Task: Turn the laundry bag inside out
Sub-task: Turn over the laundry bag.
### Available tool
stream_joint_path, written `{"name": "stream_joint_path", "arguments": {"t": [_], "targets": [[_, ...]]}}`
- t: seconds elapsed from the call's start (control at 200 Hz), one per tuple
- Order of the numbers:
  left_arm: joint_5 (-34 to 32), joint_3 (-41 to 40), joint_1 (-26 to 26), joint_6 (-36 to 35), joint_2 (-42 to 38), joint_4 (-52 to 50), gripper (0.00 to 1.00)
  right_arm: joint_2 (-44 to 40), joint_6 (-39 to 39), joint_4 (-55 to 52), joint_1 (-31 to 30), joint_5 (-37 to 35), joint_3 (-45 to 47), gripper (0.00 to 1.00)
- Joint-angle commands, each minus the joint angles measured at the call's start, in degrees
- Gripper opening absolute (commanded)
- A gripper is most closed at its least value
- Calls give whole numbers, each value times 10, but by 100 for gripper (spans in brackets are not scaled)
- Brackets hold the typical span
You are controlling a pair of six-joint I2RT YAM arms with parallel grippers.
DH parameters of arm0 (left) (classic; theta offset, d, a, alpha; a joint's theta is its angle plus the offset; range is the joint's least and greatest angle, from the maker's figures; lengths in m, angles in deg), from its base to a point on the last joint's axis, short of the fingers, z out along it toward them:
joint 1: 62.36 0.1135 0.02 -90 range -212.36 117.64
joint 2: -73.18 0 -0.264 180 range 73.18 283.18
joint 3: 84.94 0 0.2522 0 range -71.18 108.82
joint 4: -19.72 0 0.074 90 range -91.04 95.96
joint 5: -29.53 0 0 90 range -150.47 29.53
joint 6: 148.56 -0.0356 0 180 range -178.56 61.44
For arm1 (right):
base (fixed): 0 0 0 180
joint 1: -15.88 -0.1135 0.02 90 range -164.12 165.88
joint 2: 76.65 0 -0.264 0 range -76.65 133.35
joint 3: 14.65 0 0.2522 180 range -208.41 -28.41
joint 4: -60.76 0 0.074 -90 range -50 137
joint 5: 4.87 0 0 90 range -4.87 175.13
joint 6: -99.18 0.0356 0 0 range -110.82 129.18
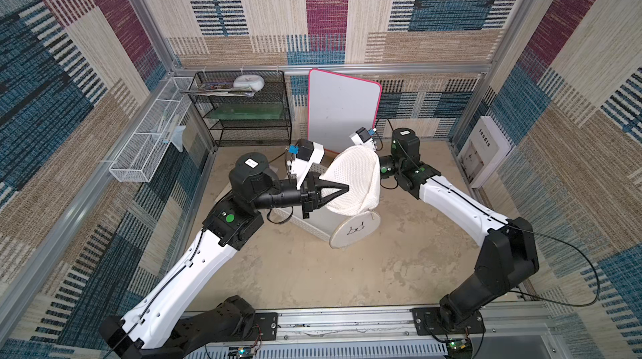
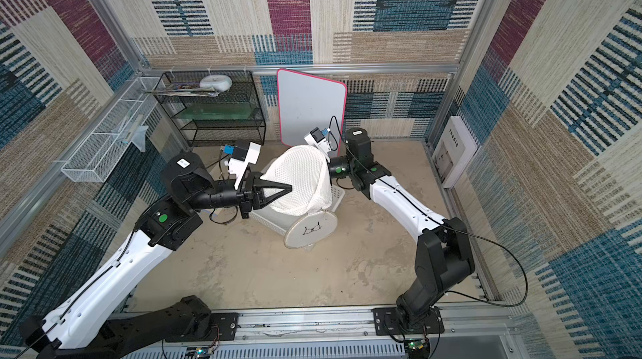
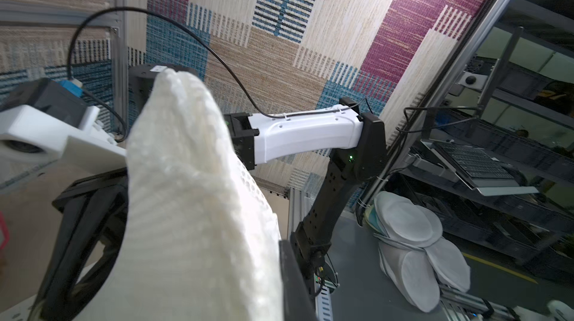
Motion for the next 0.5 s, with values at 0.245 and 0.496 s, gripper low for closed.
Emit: {"name": "stream_joint_path", "arguments": {"t": [0.245, 0.496], "targets": [[-210, -42, 2, 37, -1, 123, 0, -216, 7, -83, 124, -397, 100, 72], [-217, -73, 14, 213, 18, 165, 0, -354, -221, 108, 74, -310, 289, 77]]}}
